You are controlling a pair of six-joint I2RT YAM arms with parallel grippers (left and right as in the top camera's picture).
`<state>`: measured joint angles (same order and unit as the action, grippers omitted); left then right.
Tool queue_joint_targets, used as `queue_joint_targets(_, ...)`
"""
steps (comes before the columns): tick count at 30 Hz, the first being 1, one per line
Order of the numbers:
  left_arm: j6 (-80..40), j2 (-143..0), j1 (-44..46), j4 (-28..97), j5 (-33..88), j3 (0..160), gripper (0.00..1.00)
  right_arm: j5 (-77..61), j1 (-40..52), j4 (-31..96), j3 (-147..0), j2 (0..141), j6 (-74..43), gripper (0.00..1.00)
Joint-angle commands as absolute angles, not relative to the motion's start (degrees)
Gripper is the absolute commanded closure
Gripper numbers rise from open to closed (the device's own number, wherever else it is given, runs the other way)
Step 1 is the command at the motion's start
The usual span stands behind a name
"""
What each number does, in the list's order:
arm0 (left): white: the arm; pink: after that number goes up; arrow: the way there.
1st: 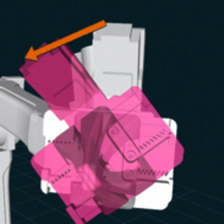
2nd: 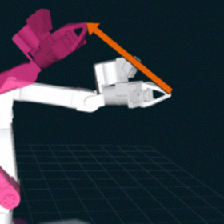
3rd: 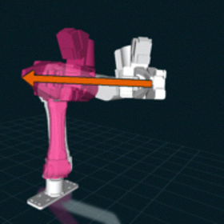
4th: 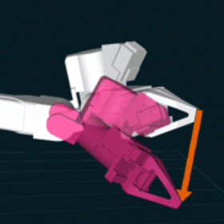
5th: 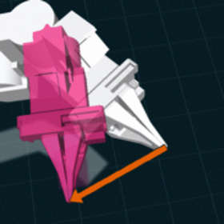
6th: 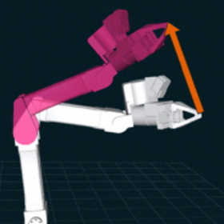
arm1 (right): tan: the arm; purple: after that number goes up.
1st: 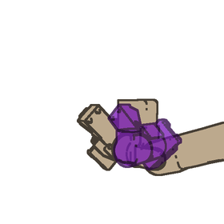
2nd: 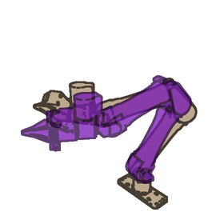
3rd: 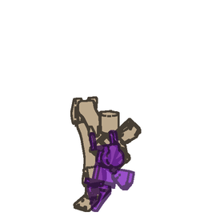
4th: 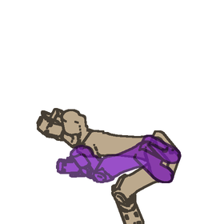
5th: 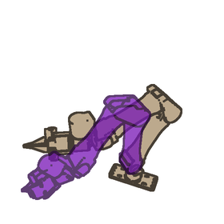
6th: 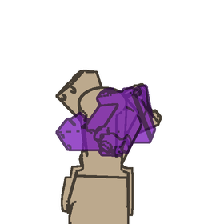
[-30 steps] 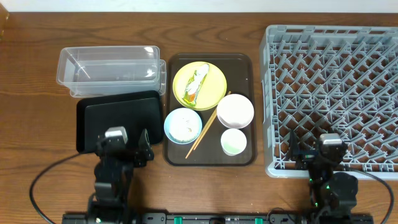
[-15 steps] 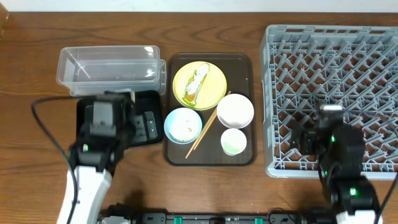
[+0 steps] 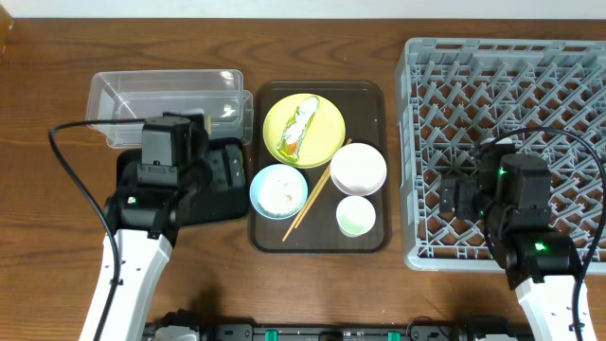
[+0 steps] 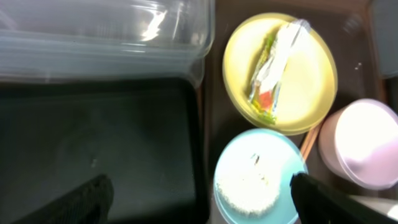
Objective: Sort waste into correct bins and load items into the dishwasher rack
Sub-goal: 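Reach the left gripper to the wrapped food on the yellow plate and grasp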
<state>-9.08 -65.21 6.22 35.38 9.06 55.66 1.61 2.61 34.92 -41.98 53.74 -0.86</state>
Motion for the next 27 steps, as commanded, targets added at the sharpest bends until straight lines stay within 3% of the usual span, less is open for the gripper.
queue_joint_targets(1,-6.9,-67.9,7.9,31.8,10.3,58.2,0.07,1.0,3.4,34.5,-43.3,53.6,-1.7,0.01)
queue_joint_targets(9,3.2,-80.8,14.9,22.7,7.6,65.1,0.07,1.0,3.4,34.1,-43.3,53.6,-3.8,0.01)
queue_joint_targets(15,3.6,-90.5,18.9,11.2,5.5,65.7,0.1,1.0,3.4,34.0,-43.3,53.6,-3.8,0.01)
queue_joint_targets(27,3.6,-105.1,23.2,0.5,5.5,65.7,0.16,1.0,3.4,34.1,-43.3,53.6,-3.8,0.01)
